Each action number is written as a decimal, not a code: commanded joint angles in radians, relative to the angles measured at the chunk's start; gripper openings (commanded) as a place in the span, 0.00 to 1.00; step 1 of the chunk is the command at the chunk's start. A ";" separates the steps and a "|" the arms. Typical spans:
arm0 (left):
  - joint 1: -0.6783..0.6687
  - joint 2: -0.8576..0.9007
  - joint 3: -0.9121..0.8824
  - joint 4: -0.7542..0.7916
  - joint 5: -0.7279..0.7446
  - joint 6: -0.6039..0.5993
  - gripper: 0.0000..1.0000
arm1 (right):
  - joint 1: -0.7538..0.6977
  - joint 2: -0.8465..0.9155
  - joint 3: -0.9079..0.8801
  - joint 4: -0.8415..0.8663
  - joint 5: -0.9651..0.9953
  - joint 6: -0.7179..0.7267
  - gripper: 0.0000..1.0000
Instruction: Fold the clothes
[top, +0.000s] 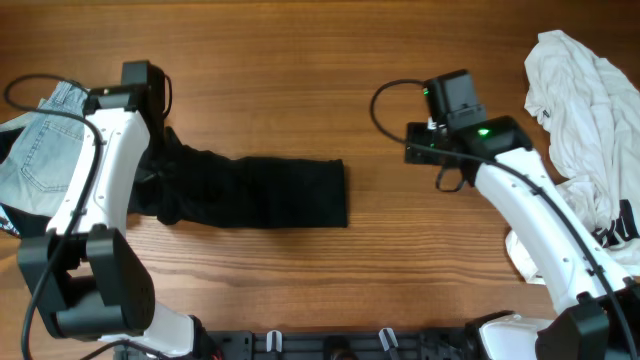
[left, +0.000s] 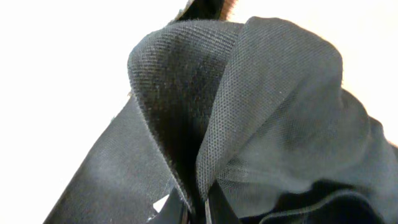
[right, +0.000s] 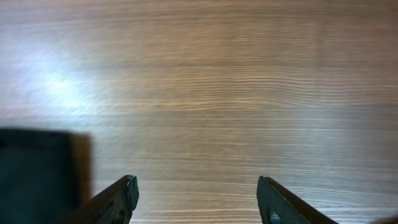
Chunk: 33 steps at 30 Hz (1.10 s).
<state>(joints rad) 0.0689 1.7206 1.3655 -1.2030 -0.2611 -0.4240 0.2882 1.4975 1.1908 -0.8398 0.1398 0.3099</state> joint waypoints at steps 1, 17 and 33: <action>-0.122 -0.050 0.086 -0.050 0.030 -0.003 0.04 | -0.063 0.002 -0.007 0.001 0.011 -0.023 0.66; -0.709 0.109 0.085 0.003 0.057 -0.147 0.08 | -0.080 0.002 -0.007 0.002 0.008 -0.023 0.66; -0.573 -0.064 0.129 0.218 0.251 -0.026 0.49 | -0.080 0.002 -0.007 0.051 -0.293 -0.213 0.70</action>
<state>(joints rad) -0.5934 1.7779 1.4582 -0.9634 0.0467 -0.4831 0.2073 1.4975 1.1862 -0.8089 0.0784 0.2485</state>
